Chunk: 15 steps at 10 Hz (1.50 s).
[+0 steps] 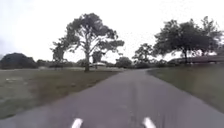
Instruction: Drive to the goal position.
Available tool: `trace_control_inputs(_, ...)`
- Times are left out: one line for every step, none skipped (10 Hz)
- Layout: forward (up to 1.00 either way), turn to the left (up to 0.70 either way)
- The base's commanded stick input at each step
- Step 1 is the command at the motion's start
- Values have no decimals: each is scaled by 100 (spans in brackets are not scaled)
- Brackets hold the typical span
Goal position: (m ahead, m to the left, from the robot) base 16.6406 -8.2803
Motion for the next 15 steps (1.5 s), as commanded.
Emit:
trace_control_inputs(85,0)
trace_control_inputs(85,-34)
trace_control_inputs(85,-34)
trace_control_inputs(85,-34)
trace_control_inputs(85,-34)
trace_control_inputs(85,-27)
trace_control_inputs(85,-16)
trace_control_inputs(85,-6)
trace_control_inputs(85,0)
trace_control_inputs(85,0)
trace_control_inputs(85,0)
trace_control_inputs(85,0)
trace_control_inputs(85,0)
trace_control_inputs(85,0)
trace_control_inputs(85,0)
